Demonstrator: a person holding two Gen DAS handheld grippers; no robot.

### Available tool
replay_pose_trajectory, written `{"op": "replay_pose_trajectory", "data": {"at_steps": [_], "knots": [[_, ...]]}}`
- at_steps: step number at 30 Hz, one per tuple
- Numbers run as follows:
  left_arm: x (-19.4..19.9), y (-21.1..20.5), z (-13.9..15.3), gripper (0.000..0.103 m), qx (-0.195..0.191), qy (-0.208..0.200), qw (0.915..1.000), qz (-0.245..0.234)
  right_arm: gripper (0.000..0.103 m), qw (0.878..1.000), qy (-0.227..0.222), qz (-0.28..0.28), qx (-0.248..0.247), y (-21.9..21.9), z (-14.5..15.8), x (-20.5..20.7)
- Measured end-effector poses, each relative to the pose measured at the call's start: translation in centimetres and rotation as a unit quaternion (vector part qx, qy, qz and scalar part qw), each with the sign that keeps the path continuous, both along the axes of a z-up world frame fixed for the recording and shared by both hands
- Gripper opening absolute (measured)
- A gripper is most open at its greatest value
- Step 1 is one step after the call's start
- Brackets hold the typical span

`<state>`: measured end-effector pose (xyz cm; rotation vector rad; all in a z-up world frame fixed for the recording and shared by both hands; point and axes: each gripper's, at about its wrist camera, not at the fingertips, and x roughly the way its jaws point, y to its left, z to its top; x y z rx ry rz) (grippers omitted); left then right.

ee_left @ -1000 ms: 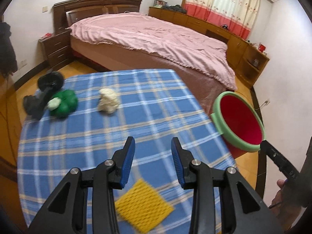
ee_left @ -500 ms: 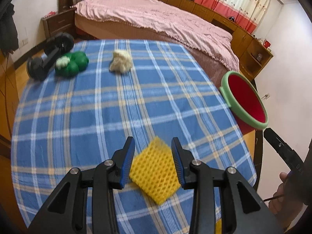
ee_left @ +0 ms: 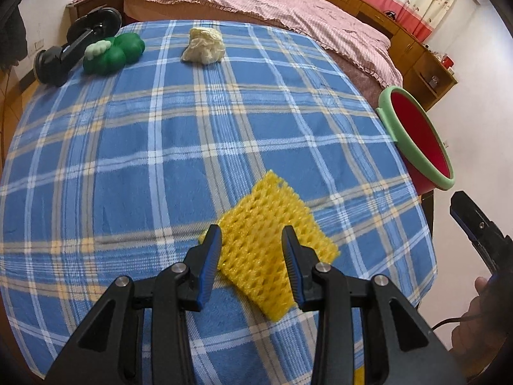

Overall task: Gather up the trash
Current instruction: 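Grasp the yellow foam net with the left tool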

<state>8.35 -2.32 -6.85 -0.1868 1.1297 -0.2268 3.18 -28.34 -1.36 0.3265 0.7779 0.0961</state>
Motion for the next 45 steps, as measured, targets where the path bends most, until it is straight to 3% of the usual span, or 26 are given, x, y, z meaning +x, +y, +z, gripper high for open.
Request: {"op": "replay_pose_trajectory", "data": {"at_steps": [9,12,14,26,28,32,35,36,39,45], "knots": [[-0.2,-0.7,-0.1,0.040,0.016,-0.003,0.9997,-0.017,0.067,1.000,0.012,0.005,0.000,0.4,-0.6,0.4],[-0.2,-0.5,-0.2,0.053,0.009,-0.003,0.9999,-0.012,0.067,1.000,0.014,0.005,0.002,0.4,-0.7,0.5],[-0.1,-0.6,-0.2,0.055,0.017,-0.004,0.9998,-0.010,0.067,1.000,0.014,0.005,0.003,0.3,-0.7,0.6],[0.2,-2.1,-0.8,0.055,0.078,-0.017,0.9966,-0.020,0.067,1.000,0.018,0.005,0.012,0.4,-1.2,0.6],[0.0,-2.3,-0.8,0.051,0.084,-0.021,0.9961,-0.021,0.067,1.000,0.018,0.005,0.012,0.4,-1.2,0.6],[-0.1,-2.2,-0.6,0.026,0.082,-0.030,0.9959,-0.023,0.067,1.000,0.020,0.005,0.014,0.4,-1.4,0.7],[-0.2,-1.7,-0.4,0.018,0.068,-0.035,0.9969,-0.020,0.067,1.000,0.022,0.007,0.016,0.3,-1.5,0.8],[-0.3,-1.5,-0.3,0.007,0.062,-0.037,0.9972,-0.019,0.067,1.000,0.021,0.008,0.015,0.4,-1.5,0.8],[-0.2,-0.9,-0.2,0.000,0.040,-0.038,0.9984,-0.011,0.067,1.000,0.021,0.009,0.015,0.5,-1.4,0.8],[-0.4,0.2,0.8,0.000,0.012,-0.056,0.9984,0.004,0.067,1.000,0.022,0.012,0.012,0.9,-1.4,0.9]]}}
